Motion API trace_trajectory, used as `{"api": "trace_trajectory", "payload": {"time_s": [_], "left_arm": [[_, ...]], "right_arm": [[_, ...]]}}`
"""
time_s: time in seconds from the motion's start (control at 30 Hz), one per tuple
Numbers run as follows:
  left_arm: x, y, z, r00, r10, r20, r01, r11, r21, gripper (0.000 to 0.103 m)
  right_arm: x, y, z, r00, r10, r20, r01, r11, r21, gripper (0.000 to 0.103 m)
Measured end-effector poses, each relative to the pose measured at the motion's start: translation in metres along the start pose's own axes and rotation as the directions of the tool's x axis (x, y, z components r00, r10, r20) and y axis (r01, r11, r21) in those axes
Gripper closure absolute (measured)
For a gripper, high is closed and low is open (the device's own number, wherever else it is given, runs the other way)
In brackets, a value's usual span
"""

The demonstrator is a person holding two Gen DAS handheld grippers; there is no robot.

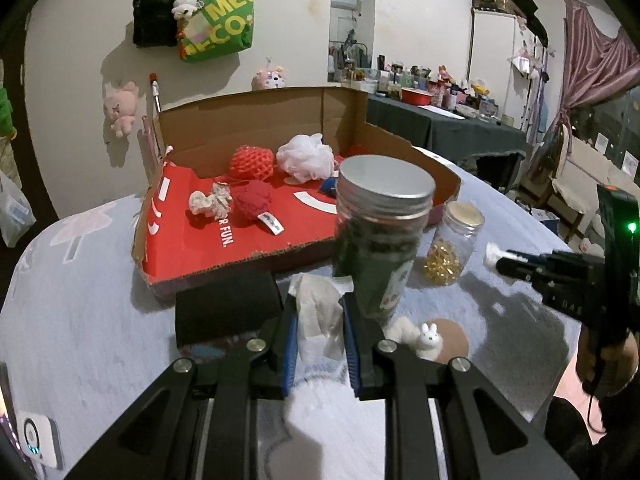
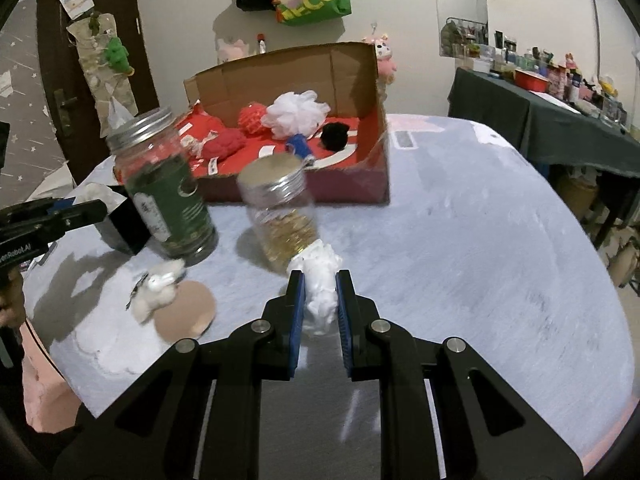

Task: Organize soft objects
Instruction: 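Carry the white tissue and white plush toy past the jars into the box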

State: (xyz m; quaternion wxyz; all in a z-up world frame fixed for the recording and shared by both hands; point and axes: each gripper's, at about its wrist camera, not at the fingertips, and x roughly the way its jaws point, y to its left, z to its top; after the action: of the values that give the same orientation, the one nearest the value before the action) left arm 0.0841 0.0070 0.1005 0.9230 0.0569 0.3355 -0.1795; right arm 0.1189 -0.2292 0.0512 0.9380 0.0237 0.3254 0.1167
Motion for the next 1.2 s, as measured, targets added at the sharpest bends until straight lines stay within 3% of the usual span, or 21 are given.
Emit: {"api": "trace_trajectory", "payload": {"time_s": [0.37,0.73,0.97,1.03,1.2], "left_arm": [[0.018,0.026,0.027,0.997,-0.050,-0.060,0.052,0.998,0.034,0.082],[0.050,0.057,0.075,0.986,-0.122,-0.114,0.135,0.984,0.117,0.082],[0.090,0.062,0.108,0.961,-0.201,-0.191,0.226,0.967,0.122,0.082],[0.105,0.061,0.116,0.941,-0.248,-0.231,0.277,0.955,0.104,0.082],[0.135,0.060,0.130,0.918,-0.270,-0.290,0.308,0.947,0.094,0.082]], "right_arm": [[0.011,-0.025,0.041,0.999,0.030,-0.015,-0.032,0.996,-0.081,0.088],[0.034,-0.014,0.093,0.993,0.106,-0.053,-0.114,0.978,-0.173,0.088],[0.077,0.003,0.134,0.968,0.190,-0.163,-0.219,0.959,-0.182,0.088],[0.092,0.009,0.145,0.954,0.224,-0.200,-0.258,0.952,-0.167,0.088],[0.129,0.024,0.170,0.914,0.275,-0.298,-0.324,0.938,-0.127,0.088]]}}
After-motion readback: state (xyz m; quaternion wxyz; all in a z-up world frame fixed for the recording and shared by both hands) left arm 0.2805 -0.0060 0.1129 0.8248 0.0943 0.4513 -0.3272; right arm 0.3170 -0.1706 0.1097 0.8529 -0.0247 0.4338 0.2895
